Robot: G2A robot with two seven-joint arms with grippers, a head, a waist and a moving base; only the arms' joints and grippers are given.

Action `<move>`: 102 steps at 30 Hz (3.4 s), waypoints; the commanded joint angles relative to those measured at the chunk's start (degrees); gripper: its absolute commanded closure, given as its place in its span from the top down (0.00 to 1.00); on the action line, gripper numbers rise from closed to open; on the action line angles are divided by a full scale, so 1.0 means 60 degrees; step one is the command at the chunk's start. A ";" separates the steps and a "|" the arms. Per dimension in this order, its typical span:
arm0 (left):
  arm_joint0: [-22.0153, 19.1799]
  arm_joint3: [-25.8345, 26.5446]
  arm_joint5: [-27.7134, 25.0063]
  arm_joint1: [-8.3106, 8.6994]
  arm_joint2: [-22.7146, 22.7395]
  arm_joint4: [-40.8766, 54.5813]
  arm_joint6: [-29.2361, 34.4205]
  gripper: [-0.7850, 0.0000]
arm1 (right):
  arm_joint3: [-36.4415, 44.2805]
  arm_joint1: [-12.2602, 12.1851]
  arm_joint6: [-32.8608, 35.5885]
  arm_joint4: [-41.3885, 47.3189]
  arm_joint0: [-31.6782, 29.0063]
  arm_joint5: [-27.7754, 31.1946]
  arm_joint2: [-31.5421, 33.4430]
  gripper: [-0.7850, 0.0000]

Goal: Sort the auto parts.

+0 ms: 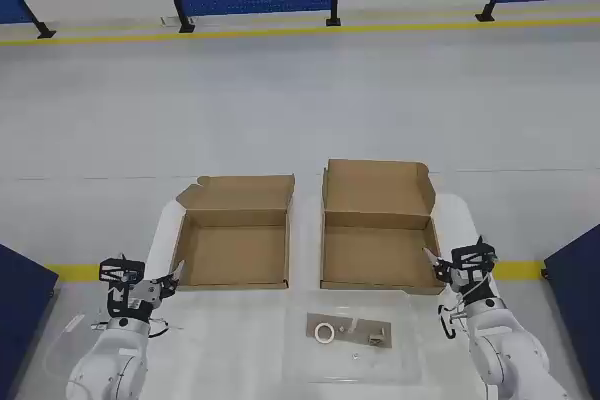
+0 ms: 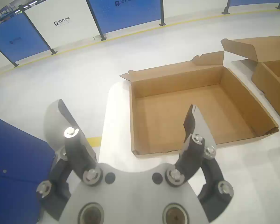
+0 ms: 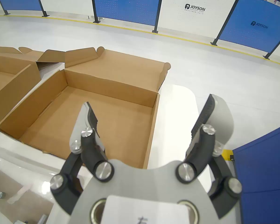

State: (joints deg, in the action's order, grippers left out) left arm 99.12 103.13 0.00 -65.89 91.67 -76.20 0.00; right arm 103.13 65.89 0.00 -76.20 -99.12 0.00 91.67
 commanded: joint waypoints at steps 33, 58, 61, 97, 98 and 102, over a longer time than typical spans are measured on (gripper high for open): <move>0.0000 0.0000 0.0000 0.0000 0.0000 0.0000 0.0000 1.00 | 0.1398 -0.0341 0.3128 0.0003 0.0988 0.5257 0.0221 1.00; 0.0000 0.0000 0.0000 0.0000 0.0000 0.0000 0.0000 1.00 | 0.2210 -0.0571 0.7013 0.0981 0.2605 0.7834 -0.0704 1.00; 0.0000 0.0000 0.0000 0.0000 0.0000 0.0000 0.0000 1.00 | 0.2210 -0.0571 0.7013 0.0981 0.2605 0.7834 -0.0704 1.00; 0.0000 0.0000 0.0000 0.0000 0.0000 0.0000 0.0000 1.00 | 0.1649 -0.1738 0.9500 0.0596 0.4335 0.7884 -0.5031 1.00; 0.0000 0.0000 0.0000 0.0000 0.0000 0.0000 0.0000 1.00 | 0.1578 -0.1815 0.9649 0.0749 0.4462 0.7735 -0.5259 1.00; 0.0000 0.0000 0.0000 0.0000 0.0000 0.0000 0.0000 1.00 | 0.1426 -0.2173 1.0367 0.1619 0.5135 0.7017 -0.6196 1.00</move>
State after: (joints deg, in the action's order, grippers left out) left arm 99.12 103.13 0.00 -65.89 91.67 -76.20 0.00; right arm 111.70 53.26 61.32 -67.66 -69.19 42.98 55.62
